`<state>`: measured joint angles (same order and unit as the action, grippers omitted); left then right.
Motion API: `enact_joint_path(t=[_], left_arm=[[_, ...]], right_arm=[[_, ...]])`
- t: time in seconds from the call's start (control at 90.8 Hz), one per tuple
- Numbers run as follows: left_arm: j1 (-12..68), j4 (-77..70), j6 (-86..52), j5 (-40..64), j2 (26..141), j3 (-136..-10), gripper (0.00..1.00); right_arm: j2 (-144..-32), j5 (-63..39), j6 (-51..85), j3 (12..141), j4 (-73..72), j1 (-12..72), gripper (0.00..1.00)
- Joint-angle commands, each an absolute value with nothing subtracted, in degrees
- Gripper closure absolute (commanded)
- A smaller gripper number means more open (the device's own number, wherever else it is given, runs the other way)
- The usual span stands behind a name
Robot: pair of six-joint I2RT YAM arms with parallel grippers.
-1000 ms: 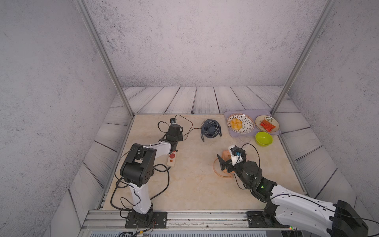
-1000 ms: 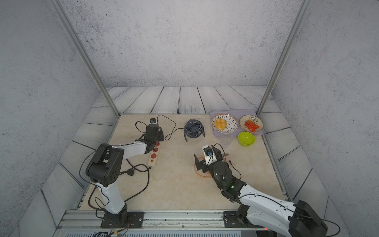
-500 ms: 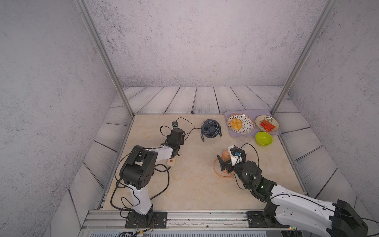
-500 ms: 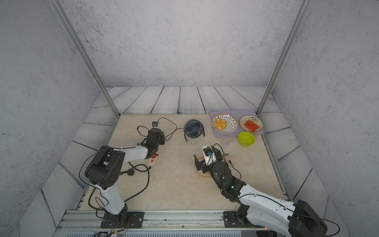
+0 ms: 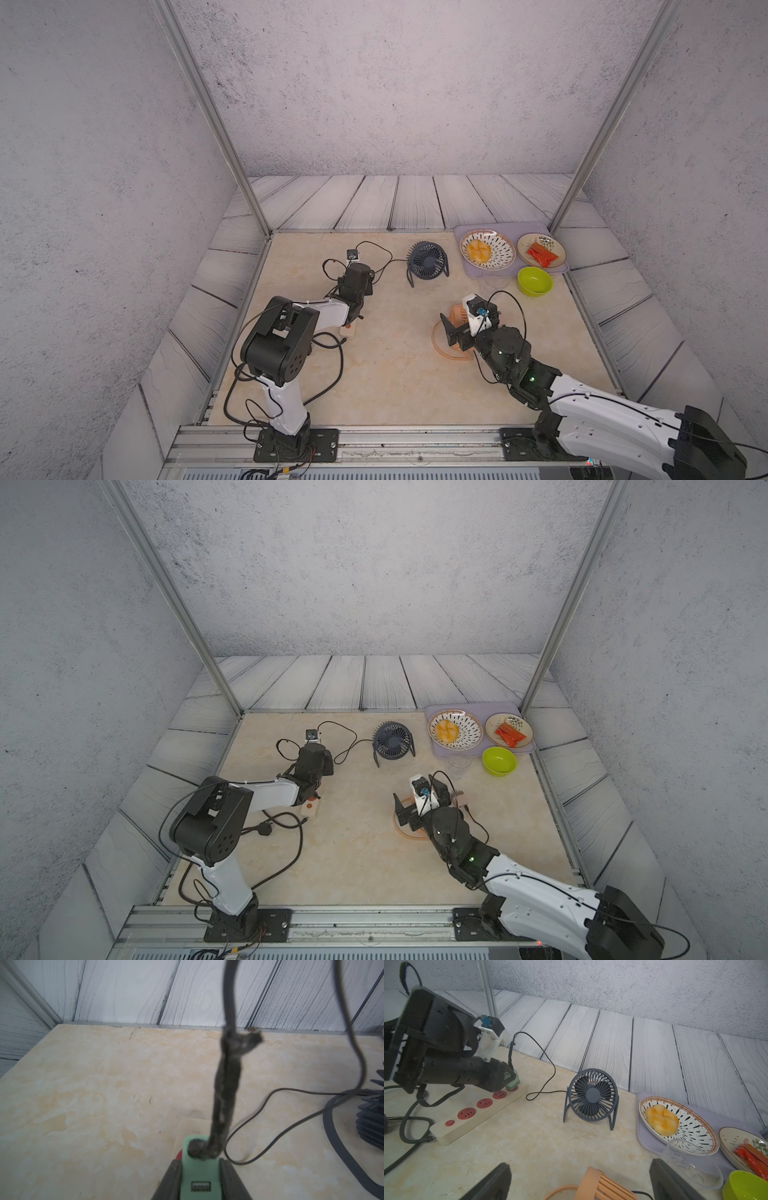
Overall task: Plug the desk fan into the power strip
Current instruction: Insert the plug into the socket.
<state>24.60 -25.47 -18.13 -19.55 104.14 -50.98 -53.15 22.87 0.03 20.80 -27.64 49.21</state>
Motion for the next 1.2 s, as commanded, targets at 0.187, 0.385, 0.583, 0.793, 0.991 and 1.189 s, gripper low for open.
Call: enact_joint_path(t=[0.187,0.385,0.583,0.793,0.991,1.189], left_arm=[[25.02,-6.95,-22.71,-11.6,112.82,-53.68,1.0],[27.85,-4.18,-27.91,-7.92,112.64,-55.52,1.0],[33.68,-1.54,-31.64,-6.1,111.29,-58.54,1.0],[39.66,-4.47,-31.78,-7.87,113.46,-57.46,1.0],[39.34,0.15,-24.92,-15.74,115.59,-59.75,1.0],[44.25,6.17,-21.92,-19.87,121.11,-66.05,1.0]], right_arm=[[-52.12,23.98,0.08,21.11,-27.4,49.13,0.01],[-51.44,24.39,-0.46,21.46,-26.71,49.15,0.01],[-50.74,24.91,-0.88,21.66,-26.06,49.19,0.01],[-49.16,25.4,-0.62,21.45,-24.57,49.15,0.01],[-47.81,25.95,-1.31,20.91,-23.9,49.14,0.01],[-47.62,25.91,-0.71,21.01,-23.85,49.14,0.01]])
